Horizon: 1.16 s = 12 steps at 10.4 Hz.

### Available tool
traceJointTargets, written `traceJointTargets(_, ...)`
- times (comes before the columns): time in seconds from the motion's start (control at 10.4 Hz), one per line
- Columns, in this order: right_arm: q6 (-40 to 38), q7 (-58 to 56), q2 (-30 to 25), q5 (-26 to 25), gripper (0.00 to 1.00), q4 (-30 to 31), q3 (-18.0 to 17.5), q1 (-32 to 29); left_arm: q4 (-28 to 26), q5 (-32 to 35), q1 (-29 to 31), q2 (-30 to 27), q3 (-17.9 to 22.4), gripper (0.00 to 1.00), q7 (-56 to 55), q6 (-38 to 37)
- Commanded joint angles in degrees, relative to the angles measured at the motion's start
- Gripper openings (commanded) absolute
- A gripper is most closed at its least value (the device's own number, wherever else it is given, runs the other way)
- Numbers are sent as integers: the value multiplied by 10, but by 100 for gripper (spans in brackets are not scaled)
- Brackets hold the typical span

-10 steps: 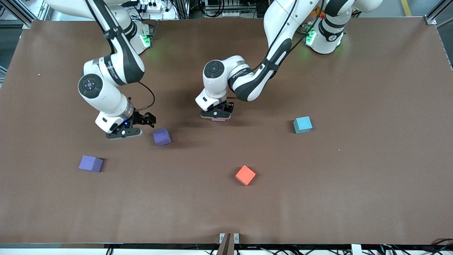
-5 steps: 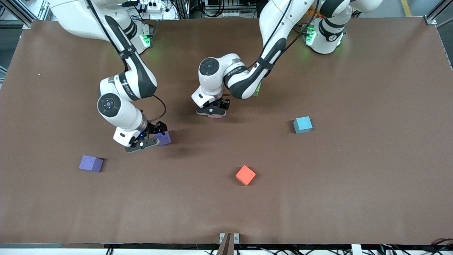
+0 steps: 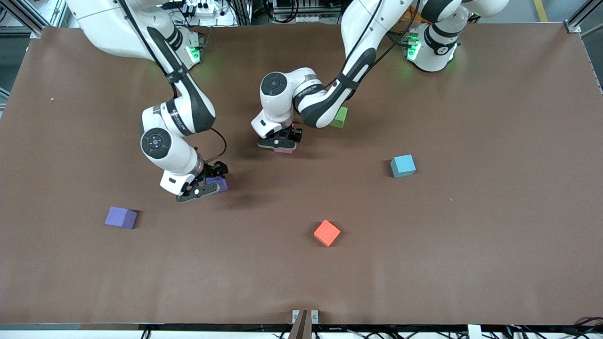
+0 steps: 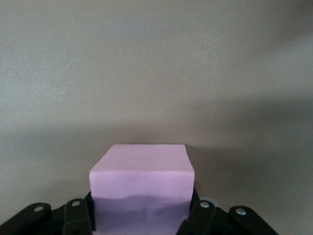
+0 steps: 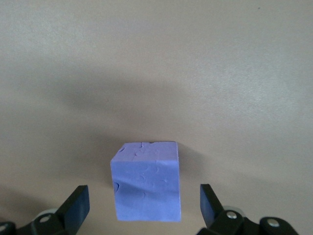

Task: Arrange blocks into number 1
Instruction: 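Grasp the purple block with the right gripper while the left gripper places pink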

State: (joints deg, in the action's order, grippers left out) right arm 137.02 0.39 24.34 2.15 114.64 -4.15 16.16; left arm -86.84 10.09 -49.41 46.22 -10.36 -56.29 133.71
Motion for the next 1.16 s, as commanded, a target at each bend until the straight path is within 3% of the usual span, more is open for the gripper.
traceJointTargets(0.0,12,-2,15,1,100,-6,0,6,15,-12,-13,11,4,0,-8,-9)
traceJointTargets(0.87,47,-6,19,-7,100,16,3,11,15,-13,-27,11,4,0,-22,-21)
traceJointTargets(0.97,48,-8,19,-7,100,20,4,11,15,-19,-26,11,4,34,-37,-21)
traceJointTargets(1.06,48,-8,20,-7,100,20,6,11,12,-20,-28,11,6,99,-58,-20)
